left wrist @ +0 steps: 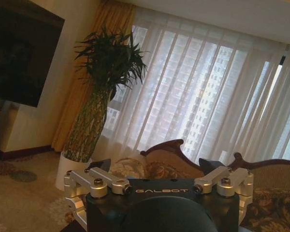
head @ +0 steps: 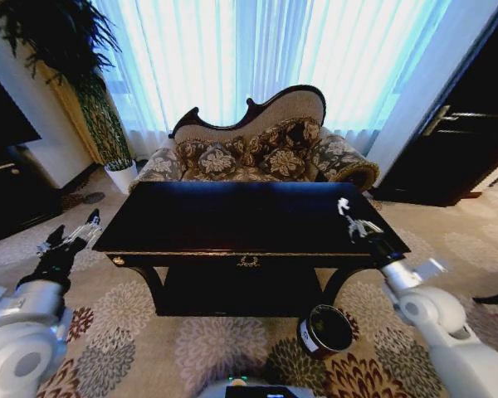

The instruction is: Move to the front of the table and place the trash on the table into the trash bin.

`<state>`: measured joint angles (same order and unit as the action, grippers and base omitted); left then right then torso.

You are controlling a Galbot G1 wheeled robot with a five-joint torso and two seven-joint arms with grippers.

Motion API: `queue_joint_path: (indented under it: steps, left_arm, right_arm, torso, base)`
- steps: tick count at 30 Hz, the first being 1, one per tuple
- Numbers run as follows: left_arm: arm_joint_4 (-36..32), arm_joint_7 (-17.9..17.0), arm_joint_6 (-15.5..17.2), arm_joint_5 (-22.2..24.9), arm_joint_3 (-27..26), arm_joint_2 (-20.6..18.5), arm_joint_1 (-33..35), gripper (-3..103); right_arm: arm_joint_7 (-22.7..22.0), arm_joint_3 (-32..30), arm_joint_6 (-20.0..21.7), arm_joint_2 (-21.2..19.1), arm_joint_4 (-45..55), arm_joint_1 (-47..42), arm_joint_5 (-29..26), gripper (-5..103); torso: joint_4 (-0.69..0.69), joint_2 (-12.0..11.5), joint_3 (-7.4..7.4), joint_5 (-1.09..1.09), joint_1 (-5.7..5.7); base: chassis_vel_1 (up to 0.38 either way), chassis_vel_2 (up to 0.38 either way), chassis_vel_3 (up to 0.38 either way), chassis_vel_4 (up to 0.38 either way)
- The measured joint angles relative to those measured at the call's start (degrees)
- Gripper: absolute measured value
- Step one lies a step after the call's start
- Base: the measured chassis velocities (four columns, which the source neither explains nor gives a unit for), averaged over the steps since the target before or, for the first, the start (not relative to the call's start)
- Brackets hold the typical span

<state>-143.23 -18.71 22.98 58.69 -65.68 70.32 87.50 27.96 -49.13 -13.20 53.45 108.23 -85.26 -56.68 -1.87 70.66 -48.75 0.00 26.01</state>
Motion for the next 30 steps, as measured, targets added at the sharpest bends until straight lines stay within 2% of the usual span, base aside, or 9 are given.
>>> queue_joint_path:
  steps: [2,6,8,11,14,17,23,26,30]
  left_arm:
    - [0.0,0.0,0.0,0.06,-0.13,-0.14,-0.03,100]
    - [0.0,0.02,-0.12,0.19,-0.72,-0.49,-0.12,100]
    - [0.0,0.02,-0.14,0.19,-0.74,-0.49,-0.12,100]
    - [0.0,0.06,-0.36,0.15,-0.88,-0.36,-0.08,100]
    - [0.01,0.09,-0.44,0.03,-0.89,-0.2,0.0,100]
    - [0.21,0.11,-0.53,-0.51,-0.54,0.11,0.04,100]
    - [0.63,0.11,-0.54,-1.13,0.47,0.15,-0.24,100]
    - [1.29,0.12,-0.61,-1.33,0.26,-0.03,-0.19,100]
    - [1.43,0.2,-0.76,-0.8,-0.95,-0.39,0.05,100]
  right_arm:
    - [2.29,0.04,-1.07,0.44,-1.13,-0.05,-1.08,0]
    - [12.9,0.7,-5.59,2.64,-6.99,0.27,-7.06,0]
    - [13.69,0.76,-5.87,2.81,-7.59,0.3,-7.63,0]
    - [19.96,2.1,-7.67,3.87,-12.92,0.13,-13.79,0]
    - [22.1,3.21,-7.9,3.98,-14.92,-0.26,-15.88,0]
    - [27.75,5.6,-7.75,3.88,-20.39,0.24,-17.98,0]
    - [36.41,9.66,-4.32,2.9,-29.04,1.21,-16.67,0]
    - [40.42,13.4,-3.65,1.89,-37.48,3.35,-12.39,0]
    - [38.6,17.43,-5.45,1.21,-45.71,6.45,-6.92,0]
  torso:
    - [0.0,0.0,0.0,-0.01,0.0]
    - [0.01,-0.01,0.0,-0.02,0.0]
    - [0.01,-0.01,0.0,-0.02,0.0]
    - [0.01,-0.01,0.0,-0.01,0.0]
    - [0.0,-0.01,0.0,-0.01,0.0]
    - [0.01,0.0,0.0,-0.01,0.0]
    - [0.0,-0.01,-0.01,-0.01,0.0]
    - [0.01,0.0,0.0,-0.02,0.0]
    - [0.0,0.0,0.0,0.0,0.0]
  base:
    - [0.0,0.0,0.0,0.0]
    - [0.0,0.0,0.0,0.0]
    - [0.0,0.0,0.0,0.0]
    - [0.0,0.0,0.0,0.0]
    - [0.0,0.0,0.0,0.0]
    - [0.0,0.0,0.0,0.0]
    - [0.0,0.0,0.0,0.0]
    - [0.0,0.0,0.0,0.0]
    - [0.0,0.0,0.0,0.0]
